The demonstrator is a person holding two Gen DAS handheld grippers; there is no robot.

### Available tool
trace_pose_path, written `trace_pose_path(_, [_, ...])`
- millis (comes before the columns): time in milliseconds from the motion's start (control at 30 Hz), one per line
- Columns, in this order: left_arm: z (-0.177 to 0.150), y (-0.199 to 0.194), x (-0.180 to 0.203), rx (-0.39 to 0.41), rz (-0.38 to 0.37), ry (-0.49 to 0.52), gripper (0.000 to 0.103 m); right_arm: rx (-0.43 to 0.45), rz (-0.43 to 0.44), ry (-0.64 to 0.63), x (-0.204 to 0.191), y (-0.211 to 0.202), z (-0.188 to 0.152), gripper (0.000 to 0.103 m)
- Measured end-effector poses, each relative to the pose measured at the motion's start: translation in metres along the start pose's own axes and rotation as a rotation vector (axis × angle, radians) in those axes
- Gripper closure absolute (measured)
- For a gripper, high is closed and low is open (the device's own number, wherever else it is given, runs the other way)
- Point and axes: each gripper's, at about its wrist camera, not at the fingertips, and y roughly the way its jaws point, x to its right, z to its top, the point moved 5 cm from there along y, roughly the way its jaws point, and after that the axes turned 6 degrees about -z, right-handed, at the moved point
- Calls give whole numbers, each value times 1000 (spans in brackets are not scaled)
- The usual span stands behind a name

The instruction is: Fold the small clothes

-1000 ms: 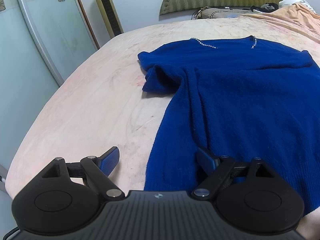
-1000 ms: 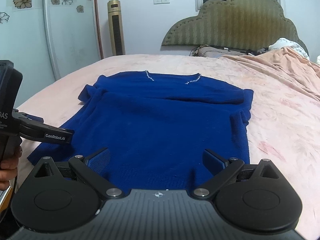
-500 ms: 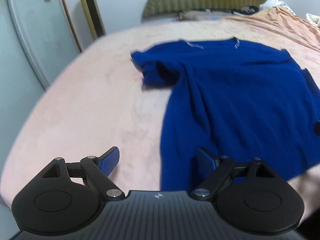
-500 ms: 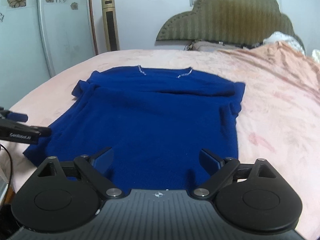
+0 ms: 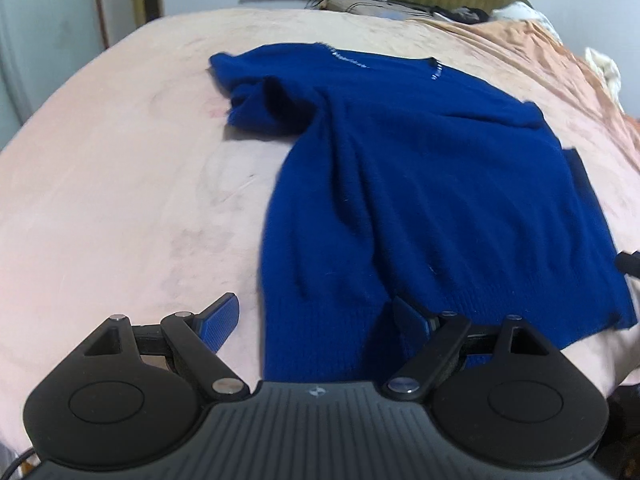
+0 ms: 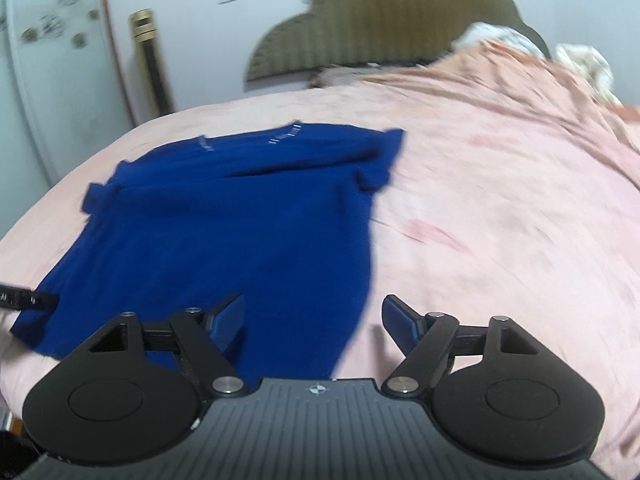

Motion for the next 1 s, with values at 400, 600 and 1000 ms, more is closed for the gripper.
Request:
trace_pose_path(400, [-5,-2,6,33,-6,29,21,-72,31,-38,-13,12,-19,44])
trace_pose_path(600, [-5,-2,6,40,13,31,21,-77,101,-44,-25,8,-20,45])
trace_pose_path(1000, [-5,-2,4,39,51,22,18,-78,140,-1,-27,8,-18,44])
